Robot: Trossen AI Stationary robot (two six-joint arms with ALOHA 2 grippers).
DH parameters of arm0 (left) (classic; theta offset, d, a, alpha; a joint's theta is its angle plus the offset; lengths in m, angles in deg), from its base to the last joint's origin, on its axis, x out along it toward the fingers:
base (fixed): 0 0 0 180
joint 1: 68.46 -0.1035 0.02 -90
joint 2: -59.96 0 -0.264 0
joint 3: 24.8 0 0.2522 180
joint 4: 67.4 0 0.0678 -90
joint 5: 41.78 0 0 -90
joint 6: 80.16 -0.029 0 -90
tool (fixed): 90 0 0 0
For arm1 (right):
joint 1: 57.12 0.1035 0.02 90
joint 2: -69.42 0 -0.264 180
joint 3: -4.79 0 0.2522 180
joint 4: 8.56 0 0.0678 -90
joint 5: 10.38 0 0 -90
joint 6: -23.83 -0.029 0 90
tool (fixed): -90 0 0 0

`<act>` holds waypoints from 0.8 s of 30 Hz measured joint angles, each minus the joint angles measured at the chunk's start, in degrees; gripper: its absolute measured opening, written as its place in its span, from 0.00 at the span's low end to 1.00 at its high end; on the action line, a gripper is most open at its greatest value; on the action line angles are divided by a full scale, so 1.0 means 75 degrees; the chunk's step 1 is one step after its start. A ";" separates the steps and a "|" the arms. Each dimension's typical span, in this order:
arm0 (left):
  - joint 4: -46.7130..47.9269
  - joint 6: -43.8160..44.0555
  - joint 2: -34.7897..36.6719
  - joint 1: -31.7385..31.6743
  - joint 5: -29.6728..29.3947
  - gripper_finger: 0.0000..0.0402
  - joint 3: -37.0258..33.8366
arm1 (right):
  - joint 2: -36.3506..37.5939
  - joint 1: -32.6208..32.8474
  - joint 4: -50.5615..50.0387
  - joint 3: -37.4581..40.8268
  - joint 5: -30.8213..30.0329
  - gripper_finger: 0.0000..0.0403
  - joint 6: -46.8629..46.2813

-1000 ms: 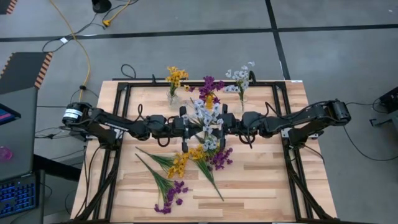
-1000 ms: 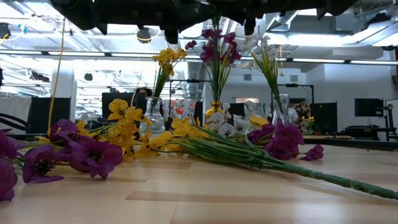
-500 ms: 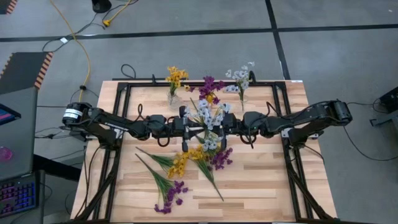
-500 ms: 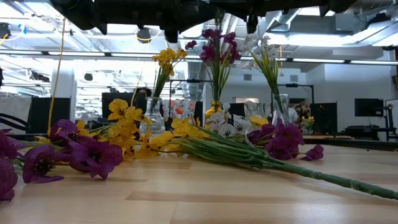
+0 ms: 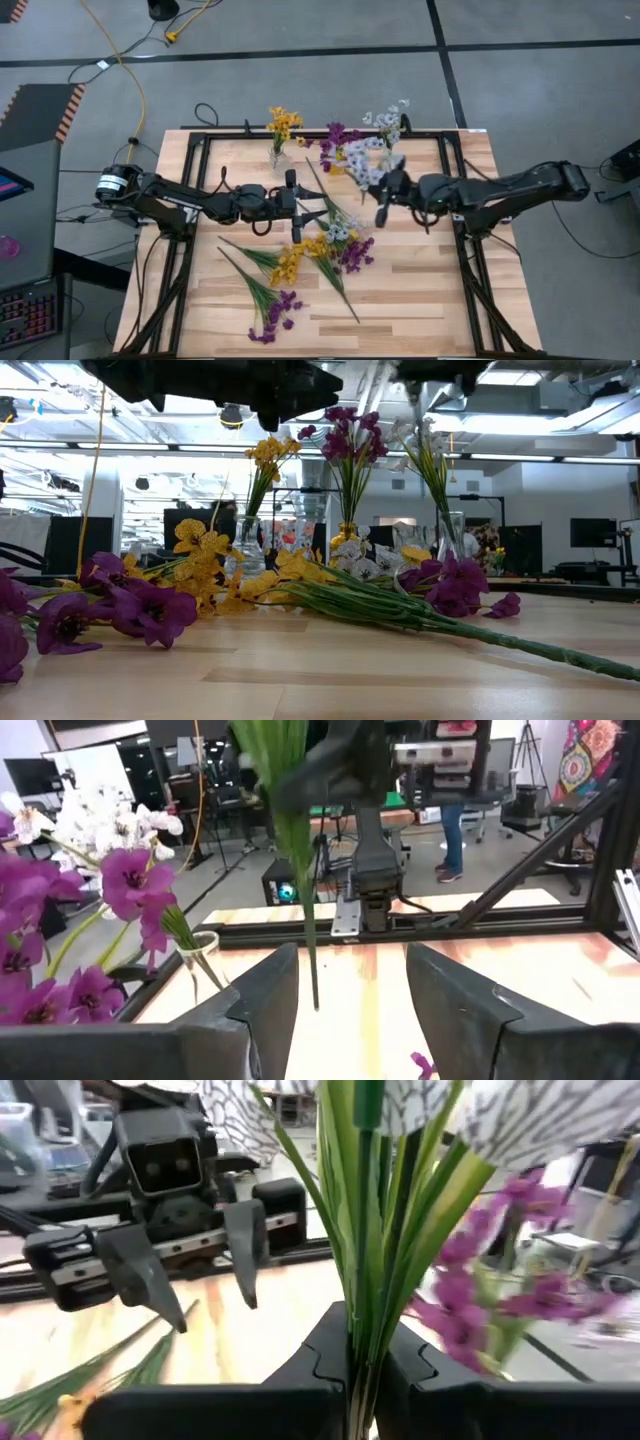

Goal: Sort flowers into vase by color
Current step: Put the left white flowers into the right transparent vase

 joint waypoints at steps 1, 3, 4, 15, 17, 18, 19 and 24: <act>0.0032 0.0010 0.0000 0.0000 0.0000 0.44 0.0000 | 0.0169 0.0049 -0.0159 0.0000 -0.0185 0.11 0.0008; 0.0083 0.0025 0.0000 -0.0005 -0.0003 0.43 0.0000 | 0.0498 0.0124 -0.0539 0.0000 -0.0595 0.11 0.0026; 0.0113 0.0028 0.0000 -0.0006 -0.0003 0.43 0.0000 | 0.0651 0.0159 -0.0713 0.0003 -0.0788 0.11 0.0067; 0.0130 0.0054 0.0000 -0.0006 0.0000 0.43 0.0000 | 0.2223 -0.0187 -0.0679 0.0997 -0.2478 0.11 0.0804; 0.0126 0.0067 0.0000 -0.0006 0.0000 0.43 0.0000 | 0.2392 -0.0407 -0.0322 0.1220 -0.2621 0.11 0.0918; 0.0125 0.0089 0.0000 -0.0006 0.0000 0.43 0.0000 | 0.2451 -0.0529 -0.0003 0.1369 -0.2633 0.11 0.1087; 0.0125 0.0135 0.0000 -0.0006 0.0000 0.43 0.0000 | 0.2498 -0.0654 0.0354 0.1515 -0.2634 0.11 0.1294; 0.0125 0.0197 0.0000 -0.0006 0.0000 0.43 0.0000 | 0.2534 -0.1300 0.2102 0.2047 -0.2623 0.11 0.2467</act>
